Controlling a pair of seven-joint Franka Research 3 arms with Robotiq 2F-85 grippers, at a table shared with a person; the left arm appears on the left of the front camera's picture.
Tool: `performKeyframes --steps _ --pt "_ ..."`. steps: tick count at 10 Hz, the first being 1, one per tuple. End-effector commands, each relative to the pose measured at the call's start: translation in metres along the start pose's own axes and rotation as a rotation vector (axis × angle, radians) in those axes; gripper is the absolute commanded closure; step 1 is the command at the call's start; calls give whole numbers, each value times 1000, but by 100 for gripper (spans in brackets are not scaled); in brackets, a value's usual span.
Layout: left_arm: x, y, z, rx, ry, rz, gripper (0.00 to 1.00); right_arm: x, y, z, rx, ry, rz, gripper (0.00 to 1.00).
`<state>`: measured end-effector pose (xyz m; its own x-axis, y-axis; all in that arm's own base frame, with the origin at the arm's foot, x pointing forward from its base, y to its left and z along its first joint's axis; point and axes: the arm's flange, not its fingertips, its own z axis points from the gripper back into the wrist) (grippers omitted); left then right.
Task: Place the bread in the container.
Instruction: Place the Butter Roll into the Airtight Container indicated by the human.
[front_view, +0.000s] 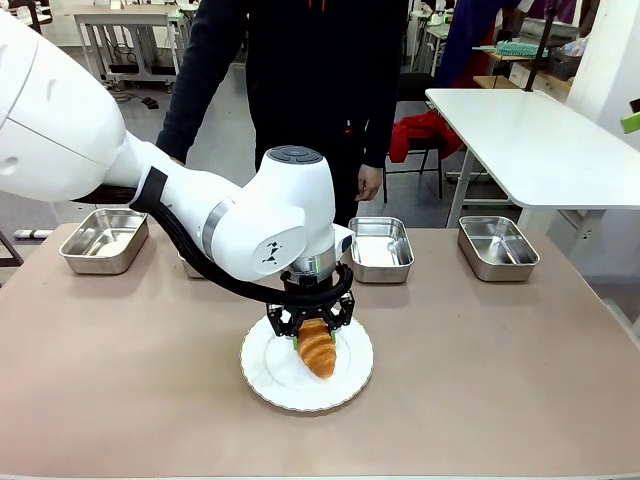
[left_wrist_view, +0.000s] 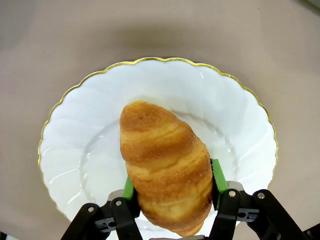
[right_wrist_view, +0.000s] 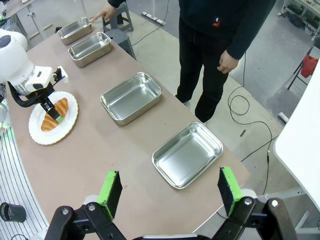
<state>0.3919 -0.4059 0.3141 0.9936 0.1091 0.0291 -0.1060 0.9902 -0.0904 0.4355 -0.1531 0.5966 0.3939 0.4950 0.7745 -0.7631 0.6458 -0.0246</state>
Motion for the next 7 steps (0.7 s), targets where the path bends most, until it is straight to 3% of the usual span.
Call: performKeyframes --steps 1,2,7 --pt "0 0 0 0 0 0 36 1 0 0 3 -17 4 0" --pt "1 2 0 21 1 8 55 1 0 0 3 -17 4 0" --pt "0 -1 2 -3 -2 0 55 1 0 0 3 -17 4 0"
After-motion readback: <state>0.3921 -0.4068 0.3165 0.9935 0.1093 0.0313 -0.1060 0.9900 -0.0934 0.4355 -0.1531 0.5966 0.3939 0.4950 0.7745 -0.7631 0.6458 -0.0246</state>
